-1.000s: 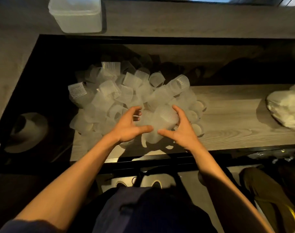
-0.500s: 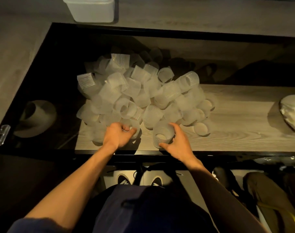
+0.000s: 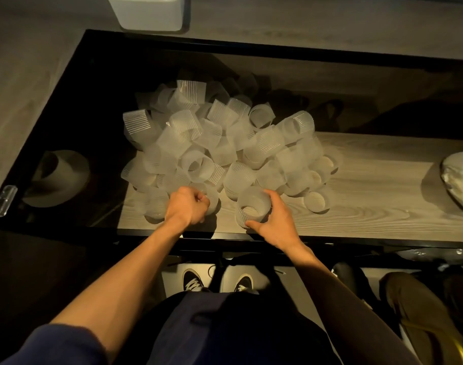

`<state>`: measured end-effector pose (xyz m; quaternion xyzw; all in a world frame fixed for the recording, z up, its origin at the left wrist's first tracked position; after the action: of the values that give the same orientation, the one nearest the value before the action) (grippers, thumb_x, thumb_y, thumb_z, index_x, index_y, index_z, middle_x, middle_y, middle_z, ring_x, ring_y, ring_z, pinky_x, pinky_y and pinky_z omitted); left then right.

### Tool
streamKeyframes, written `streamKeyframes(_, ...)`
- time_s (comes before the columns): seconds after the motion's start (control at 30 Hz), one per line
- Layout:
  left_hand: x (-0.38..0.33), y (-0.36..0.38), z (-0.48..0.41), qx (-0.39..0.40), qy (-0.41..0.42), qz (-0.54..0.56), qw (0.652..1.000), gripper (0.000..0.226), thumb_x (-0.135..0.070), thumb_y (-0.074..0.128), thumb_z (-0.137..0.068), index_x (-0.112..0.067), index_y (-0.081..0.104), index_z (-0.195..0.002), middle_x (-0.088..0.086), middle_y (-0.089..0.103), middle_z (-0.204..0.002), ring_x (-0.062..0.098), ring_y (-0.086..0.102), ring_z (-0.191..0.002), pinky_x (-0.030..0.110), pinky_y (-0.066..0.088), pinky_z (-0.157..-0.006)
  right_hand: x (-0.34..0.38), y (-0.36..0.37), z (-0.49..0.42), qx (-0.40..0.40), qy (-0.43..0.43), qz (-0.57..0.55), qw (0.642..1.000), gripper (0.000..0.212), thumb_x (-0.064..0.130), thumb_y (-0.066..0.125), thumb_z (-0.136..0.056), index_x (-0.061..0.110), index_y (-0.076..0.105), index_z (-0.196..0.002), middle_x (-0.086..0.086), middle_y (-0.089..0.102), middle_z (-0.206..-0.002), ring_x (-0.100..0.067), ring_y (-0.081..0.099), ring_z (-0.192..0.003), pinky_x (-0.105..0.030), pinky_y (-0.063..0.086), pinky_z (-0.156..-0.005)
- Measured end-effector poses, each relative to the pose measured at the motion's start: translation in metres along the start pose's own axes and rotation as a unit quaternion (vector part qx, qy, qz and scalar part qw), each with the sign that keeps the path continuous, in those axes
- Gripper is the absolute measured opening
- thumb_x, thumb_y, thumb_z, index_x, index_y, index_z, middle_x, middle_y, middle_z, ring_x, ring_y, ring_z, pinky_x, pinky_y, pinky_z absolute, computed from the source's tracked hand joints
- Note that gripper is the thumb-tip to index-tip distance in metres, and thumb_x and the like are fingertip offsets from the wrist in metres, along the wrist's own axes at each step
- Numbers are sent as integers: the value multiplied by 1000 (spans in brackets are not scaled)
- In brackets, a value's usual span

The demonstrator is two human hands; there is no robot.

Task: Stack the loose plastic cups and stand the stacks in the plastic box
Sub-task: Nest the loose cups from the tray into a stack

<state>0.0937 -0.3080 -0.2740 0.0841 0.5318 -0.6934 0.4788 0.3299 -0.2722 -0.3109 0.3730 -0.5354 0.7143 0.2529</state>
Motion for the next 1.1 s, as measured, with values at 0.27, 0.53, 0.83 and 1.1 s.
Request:
streamKeyframes(0.27,-30,-13,31,-157,116,47,980,16,-24,62,-85,-18,63,-70,-5,61,-58,12,58,-59,26,46,-60,-6,4,1,-4,-6,-22,1000,88,24,96,-63,27,48,-137,13,56,-133,-7,53,-124,-33,46,-109)
streamKeyframes(0.53,-48,22,37,-75,439,-119,887,19,-28,57,-84,-11,63,-78,0,52,-67,19,49,-69,36,47,-66,-5,3,0,6,5,-29,1000,79,34,91,-63,34,48,-129,11,62,-122,-4,62,-110,-32,55,-88)
streamKeyframes(0.83,-60,26,31,-92,493,-169,848,22,-19,71,-82,-4,59,-71,8,42,-89,16,37,-75,32,40,-51,-5,4,-1,15,8,-45,999,77,37,93,-66,32,49,-129,10,63,-120,-4,63,-108,-28,56,-84)
streamKeyframes(1.1,-60,25,16,78,512,-298,802,26,-35,65,-89,-10,70,-92,13,50,-117,25,56,-81,32,46,-68,-5,2,-2,29,18,-28,999,72,19,85,-69,33,48,-129,9,62,-118,-7,64,-106,-29,55,-86)
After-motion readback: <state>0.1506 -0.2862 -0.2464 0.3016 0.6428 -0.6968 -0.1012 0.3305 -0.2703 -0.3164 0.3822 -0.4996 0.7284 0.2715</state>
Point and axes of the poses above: each hand's wrist, its own z-axis away from the middle knuckle, its own y-axis out of the palm, x = y × z, the point moved 1 cm from there along -z, towards the middle knuckle
